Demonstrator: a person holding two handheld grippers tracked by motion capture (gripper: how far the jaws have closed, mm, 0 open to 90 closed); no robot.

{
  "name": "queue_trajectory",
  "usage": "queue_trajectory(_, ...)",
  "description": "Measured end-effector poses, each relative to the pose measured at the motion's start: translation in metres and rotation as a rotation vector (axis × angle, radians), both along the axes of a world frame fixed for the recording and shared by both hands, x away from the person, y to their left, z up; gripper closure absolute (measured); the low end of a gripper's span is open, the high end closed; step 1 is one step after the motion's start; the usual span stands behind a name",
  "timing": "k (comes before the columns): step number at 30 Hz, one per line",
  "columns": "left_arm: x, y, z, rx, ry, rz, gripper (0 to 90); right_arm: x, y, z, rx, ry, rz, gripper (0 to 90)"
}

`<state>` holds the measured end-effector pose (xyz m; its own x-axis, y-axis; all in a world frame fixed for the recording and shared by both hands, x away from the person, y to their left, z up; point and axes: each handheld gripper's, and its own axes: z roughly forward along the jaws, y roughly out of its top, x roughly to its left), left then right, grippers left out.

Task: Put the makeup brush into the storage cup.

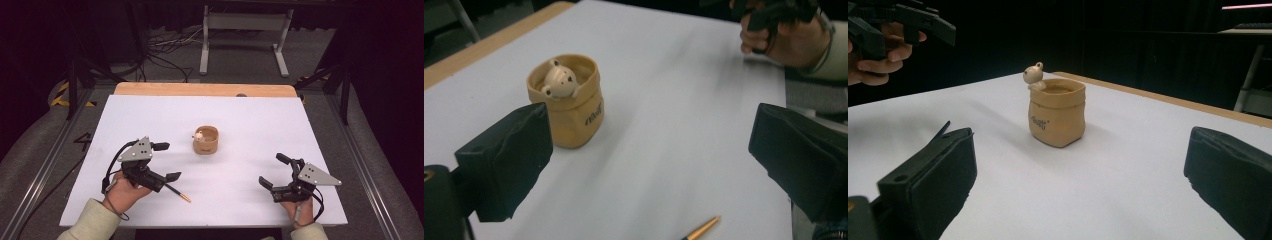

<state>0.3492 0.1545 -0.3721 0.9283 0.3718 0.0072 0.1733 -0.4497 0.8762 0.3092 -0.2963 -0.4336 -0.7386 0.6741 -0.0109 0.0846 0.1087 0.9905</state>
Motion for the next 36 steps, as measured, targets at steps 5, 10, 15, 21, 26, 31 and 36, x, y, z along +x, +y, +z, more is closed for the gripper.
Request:
queue_trajectory(5, 0.004, -0.007, 0.005, 0.104, 0.018, -0.013, 5.0, -0.001, -0.001, 0.001, 0.0, -0.009, -0.007, 1.5)
queue_trajectory(10, 0.007, -0.011, 0.01, 0.183, 0.022, -0.027, 5.1, -0.002, -0.002, 0.001, 0.006, -0.009, -0.011, 1.5)
queue_trajectory(15, 0.008, -0.015, 0.015, 0.249, 0.006, -0.033, 5.7, -0.002, -0.002, 0.001, 0.001, -0.01, -0.013, 1.7)
queue_trajectory(21, 0.012, -0.019, 0.017, 0.329, 0.015, -0.062, 6.7, -0.002, -0.003, 0.001, 0.008, -0.011, -0.017, 1.7)
queue_trajectory(26, 0.014, -0.023, 0.015, 0.383, 0.027, -0.085, 7.1, -0.002, -0.003, 0.001, 0.008, -0.009, -0.017, 1.7)
queue_trajectory(31, 0.015, -0.027, 0.016, 0.422, 0.054, -0.093, 8.8, -0.002, -0.003, 0.001, 0.009, -0.009, -0.018, 2.1)
queue_trajectory(36, 0.016, -0.03, 0.017, 0.466, 0.058, -0.093, 8.7, -0.002, -0.003, 0.001, 0.01, -0.004, -0.02, 2.1)
